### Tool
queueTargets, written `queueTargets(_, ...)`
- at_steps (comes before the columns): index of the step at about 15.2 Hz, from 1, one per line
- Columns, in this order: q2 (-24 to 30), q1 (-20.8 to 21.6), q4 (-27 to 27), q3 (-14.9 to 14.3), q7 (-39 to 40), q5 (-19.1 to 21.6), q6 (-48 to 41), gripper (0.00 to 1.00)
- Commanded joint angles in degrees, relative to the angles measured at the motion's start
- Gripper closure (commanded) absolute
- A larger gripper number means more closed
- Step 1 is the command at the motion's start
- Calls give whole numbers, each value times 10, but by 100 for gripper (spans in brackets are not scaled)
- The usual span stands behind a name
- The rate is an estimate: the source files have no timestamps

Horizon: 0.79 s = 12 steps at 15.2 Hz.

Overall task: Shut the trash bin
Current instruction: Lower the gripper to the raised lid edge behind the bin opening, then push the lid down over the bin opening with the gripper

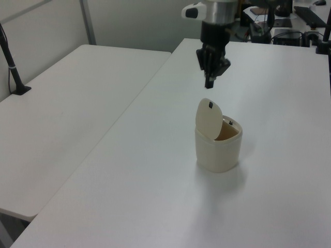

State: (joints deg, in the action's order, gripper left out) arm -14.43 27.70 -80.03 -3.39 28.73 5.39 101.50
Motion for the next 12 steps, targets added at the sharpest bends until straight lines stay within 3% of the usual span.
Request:
queueTargets(1, -37, 17, 16, -6, -10, 3, 40, 100)
queueTargets(7, -47, 30, 10, -8, 2, -2, 47, 100)
queueTargets(12, -39, 20, -14, -14, 45, -5, -16, 100)
